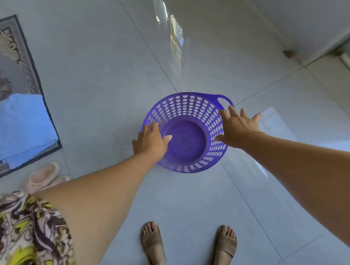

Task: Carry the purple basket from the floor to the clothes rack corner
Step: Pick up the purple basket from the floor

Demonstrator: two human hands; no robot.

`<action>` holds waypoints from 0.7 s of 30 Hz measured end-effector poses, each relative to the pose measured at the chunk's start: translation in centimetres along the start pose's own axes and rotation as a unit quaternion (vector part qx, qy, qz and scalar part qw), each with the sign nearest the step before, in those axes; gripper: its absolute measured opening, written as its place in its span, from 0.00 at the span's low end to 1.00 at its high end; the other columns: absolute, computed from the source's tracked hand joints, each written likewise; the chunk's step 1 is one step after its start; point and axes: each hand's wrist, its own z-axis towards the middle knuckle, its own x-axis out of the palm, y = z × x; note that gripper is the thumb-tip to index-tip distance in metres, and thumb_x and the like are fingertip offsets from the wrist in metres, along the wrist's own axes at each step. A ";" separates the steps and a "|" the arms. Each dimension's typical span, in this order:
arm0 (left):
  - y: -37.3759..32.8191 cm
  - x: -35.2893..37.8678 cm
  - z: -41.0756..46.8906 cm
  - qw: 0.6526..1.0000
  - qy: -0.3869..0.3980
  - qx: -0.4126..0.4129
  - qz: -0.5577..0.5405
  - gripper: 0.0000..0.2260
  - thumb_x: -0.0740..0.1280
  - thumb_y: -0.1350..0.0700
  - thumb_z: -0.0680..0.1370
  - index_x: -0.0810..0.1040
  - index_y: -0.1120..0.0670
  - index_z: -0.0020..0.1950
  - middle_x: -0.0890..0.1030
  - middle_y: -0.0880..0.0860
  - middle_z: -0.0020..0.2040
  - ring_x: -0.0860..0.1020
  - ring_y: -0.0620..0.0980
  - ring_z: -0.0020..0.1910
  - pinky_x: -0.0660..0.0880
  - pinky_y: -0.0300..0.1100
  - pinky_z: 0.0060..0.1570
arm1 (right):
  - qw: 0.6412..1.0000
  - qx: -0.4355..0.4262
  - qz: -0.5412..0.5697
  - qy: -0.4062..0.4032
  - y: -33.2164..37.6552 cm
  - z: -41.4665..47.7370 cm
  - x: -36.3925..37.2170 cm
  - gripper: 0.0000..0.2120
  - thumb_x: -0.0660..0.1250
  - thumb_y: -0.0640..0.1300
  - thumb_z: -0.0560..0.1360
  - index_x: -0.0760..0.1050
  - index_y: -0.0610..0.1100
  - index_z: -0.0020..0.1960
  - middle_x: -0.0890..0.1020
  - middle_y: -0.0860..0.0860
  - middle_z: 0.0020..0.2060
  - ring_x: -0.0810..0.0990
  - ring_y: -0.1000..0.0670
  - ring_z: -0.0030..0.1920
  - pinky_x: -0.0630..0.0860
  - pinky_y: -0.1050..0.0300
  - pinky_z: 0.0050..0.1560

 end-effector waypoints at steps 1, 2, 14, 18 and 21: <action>0.0 0.4 0.4 1.000 0.000 -0.019 -0.001 0.27 0.61 0.43 0.79 0.61 0.52 0.75 0.65 0.56 0.73 0.67 0.59 0.71 0.65 0.56 0.67 | 1.000 0.010 0.003 0.003 0.1 0.5 0.4 0.45 0.68 0.63 0.70 0.50 0.49 0.78 0.52 0.47 0.79 0.52 0.36 0.77 0.51 0.25 0.69; 0.1 1.1 1.1 0.999 -0.007 -0.035 0.002 0.27 0.62 0.43 0.79 0.62 0.52 0.75 0.64 0.56 0.73 0.67 0.59 0.71 0.63 0.57 0.68 | 1.000 0.015 0.012 -0.001 0.1 1.2 0.9 0.45 0.69 0.62 0.70 0.50 0.49 0.78 0.51 0.46 0.79 0.52 0.35 0.77 0.51 0.25 0.69; -0.6 5.4 8.9 0.967 0.021 -0.246 -0.056 0.37 0.68 0.53 0.75 0.52 0.58 0.77 0.50 0.63 0.78 0.54 0.63 0.77 0.59 0.57 0.73 | 0.995 0.079 0.040 -0.052 -0.1 9.1 5.4 0.36 0.68 0.51 0.74 0.54 0.43 0.74 0.40 0.41 0.78 0.47 0.38 0.78 0.60 0.35 0.69; -1.2 6.5 9.6 0.962 0.042 -0.269 -0.012 0.39 0.69 0.49 0.74 0.53 0.59 0.77 0.57 0.64 0.75 0.56 0.62 0.75 0.60 0.54 0.71 | 0.989 0.111 0.082 -0.045 0.2 10.3 6.1 0.34 0.71 0.49 0.72 0.58 0.42 0.71 0.45 0.38 0.78 0.61 0.37 0.73 0.69 0.42 0.62; -1.2 7.1 9.7 0.962 0.033 -0.271 -0.023 0.39 0.70 0.47 0.73 0.55 0.58 0.77 0.56 0.63 0.75 0.55 0.61 0.75 0.62 0.55 0.72 | 0.984 0.111 0.105 -0.086 0.4 10.5 6.4 0.33 0.72 0.51 0.70 0.61 0.41 0.68 0.58 0.38 0.73 0.67 0.37 0.67 0.70 0.44 0.59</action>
